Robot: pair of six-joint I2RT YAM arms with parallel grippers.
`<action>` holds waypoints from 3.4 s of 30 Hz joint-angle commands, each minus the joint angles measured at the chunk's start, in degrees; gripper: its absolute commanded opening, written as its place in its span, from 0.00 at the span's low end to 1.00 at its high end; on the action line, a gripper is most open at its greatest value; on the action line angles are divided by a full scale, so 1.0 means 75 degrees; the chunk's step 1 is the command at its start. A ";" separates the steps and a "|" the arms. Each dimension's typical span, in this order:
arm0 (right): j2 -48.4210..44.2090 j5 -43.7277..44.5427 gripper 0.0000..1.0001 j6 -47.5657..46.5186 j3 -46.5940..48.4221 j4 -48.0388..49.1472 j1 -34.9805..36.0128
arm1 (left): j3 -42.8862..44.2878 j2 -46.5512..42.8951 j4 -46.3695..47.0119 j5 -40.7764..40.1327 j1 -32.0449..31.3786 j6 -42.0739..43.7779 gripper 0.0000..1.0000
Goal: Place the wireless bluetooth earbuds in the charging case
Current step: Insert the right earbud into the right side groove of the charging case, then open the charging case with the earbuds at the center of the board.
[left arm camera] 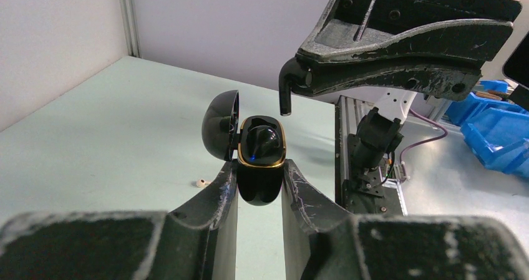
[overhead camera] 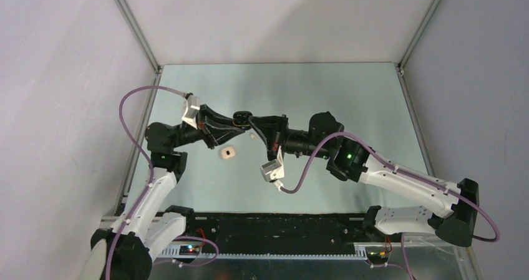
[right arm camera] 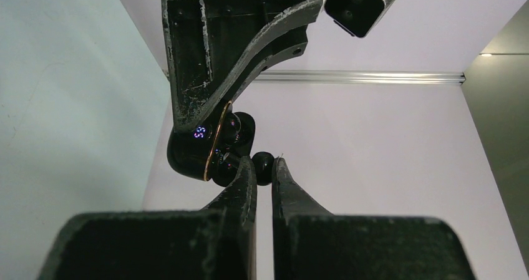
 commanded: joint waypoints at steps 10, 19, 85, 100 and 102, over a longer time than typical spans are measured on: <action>0.0152 0.0286 0.00 -0.0441 -0.0002 0.0297 0.0033 | 0.0063 -0.0193 0.0083 -0.0043 -0.0053 0.0003 0.00; 0.0096 0.0447 0.00 -0.0630 -0.0010 -0.0220 0.0024 | 0.0003 -0.0247 0.0086 -0.0072 -0.0045 0.0036 0.00; 0.1521 -0.1040 0.77 0.7029 0.4761 -0.5348 -0.0818 | -0.0251 -0.0300 0.0080 0.0364 -0.0031 0.1050 0.00; 0.2731 -0.2364 0.76 0.8951 0.5787 -0.6248 -0.1598 | -0.0308 -0.0528 -0.0064 0.0767 -0.0043 0.1197 0.00; 0.2748 -0.2315 0.76 0.8919 0.5769 -0.6212 -0.1599 | -0.0308 -0.0546 -0.0104 0.0786 -0.0053 0.1201 0.00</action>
